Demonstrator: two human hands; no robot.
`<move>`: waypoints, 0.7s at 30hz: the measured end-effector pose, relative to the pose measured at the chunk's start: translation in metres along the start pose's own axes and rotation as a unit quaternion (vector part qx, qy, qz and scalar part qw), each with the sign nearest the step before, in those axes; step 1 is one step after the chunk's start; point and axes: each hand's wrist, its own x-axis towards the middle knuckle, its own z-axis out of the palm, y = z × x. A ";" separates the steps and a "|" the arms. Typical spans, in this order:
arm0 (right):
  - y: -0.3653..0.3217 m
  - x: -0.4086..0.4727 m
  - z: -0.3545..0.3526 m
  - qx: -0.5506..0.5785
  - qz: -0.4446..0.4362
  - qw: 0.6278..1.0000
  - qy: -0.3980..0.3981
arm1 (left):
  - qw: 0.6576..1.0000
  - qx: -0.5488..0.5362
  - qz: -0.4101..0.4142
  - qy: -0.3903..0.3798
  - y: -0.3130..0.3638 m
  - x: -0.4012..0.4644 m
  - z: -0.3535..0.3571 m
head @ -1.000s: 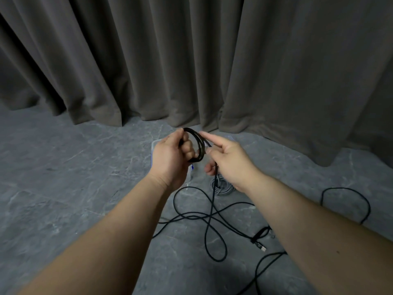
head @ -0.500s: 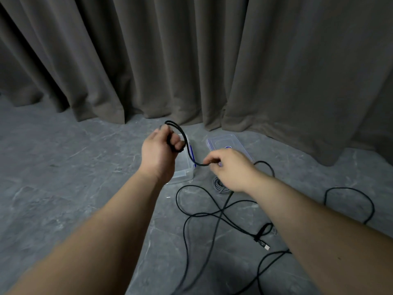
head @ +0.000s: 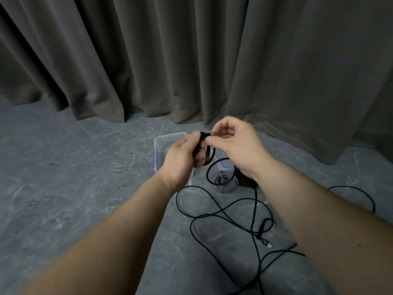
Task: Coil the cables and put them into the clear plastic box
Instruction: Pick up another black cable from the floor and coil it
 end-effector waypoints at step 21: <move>0.017 -0.006 0.005 0.091 0.075 0.993 0.020 | 0.986 -0.152 -0.070 0.004 0.018 -0.007 0.018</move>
